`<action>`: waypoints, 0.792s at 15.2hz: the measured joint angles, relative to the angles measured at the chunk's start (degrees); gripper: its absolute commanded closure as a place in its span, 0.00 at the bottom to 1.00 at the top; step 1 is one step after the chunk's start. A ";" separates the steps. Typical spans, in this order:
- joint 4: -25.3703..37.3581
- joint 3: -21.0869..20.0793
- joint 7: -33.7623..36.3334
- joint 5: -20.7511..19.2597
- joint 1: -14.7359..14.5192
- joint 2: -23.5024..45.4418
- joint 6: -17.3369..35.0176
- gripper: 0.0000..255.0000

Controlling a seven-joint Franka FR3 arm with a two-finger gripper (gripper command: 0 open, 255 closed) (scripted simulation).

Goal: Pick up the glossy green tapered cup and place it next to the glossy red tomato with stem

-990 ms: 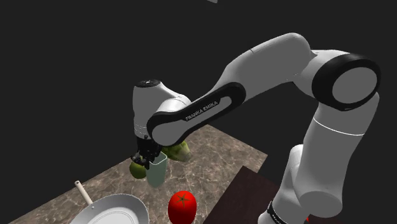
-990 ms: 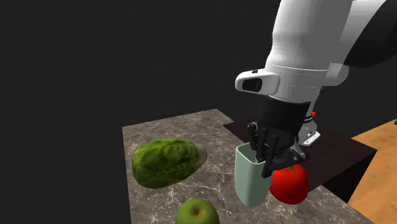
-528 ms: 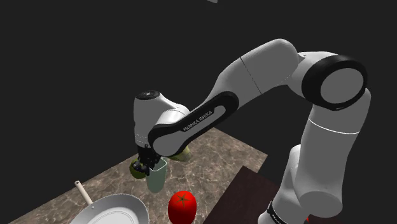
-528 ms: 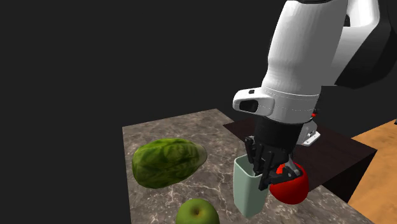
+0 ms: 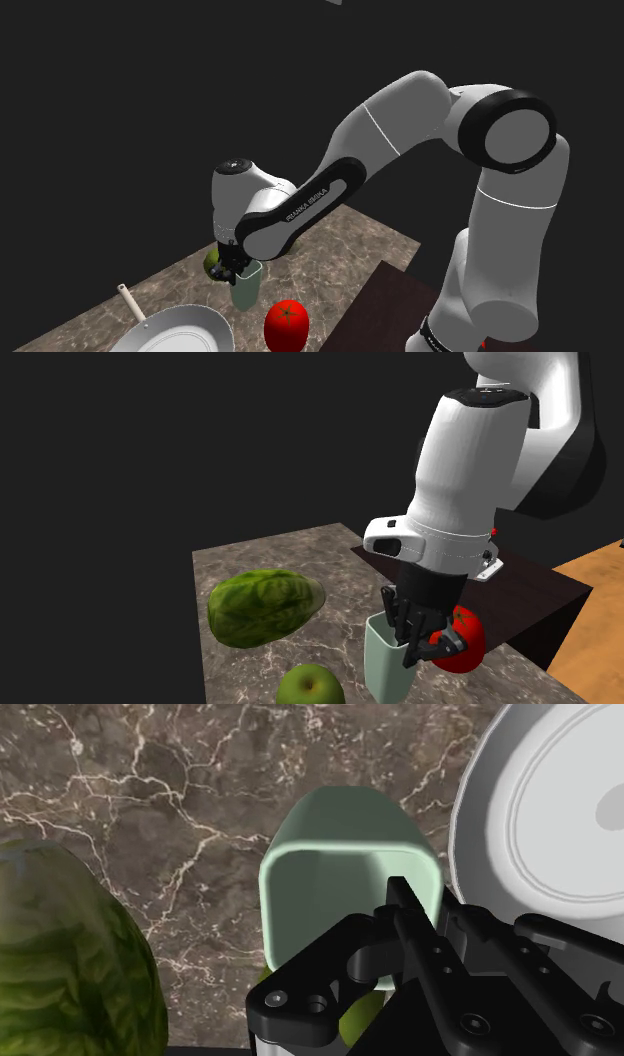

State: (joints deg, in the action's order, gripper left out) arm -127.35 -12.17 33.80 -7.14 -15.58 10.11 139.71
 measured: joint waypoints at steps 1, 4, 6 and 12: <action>-0.01 0.01 0.03 -0.03 -0.01 0.07 0.08 1.00; -0.01 0.01 0.07 -0.07 -0.02 0.14 0.16 1.00; -0.01 0.01 0.06 -0.07 -0.02 0.14 0.16 0.00; 0.00 0.01 0.06 -0.07 -0.02 0.14 0.17 0.00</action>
State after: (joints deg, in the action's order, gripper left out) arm -127.35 -12.15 33.86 -7.21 -15.60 10.24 139.88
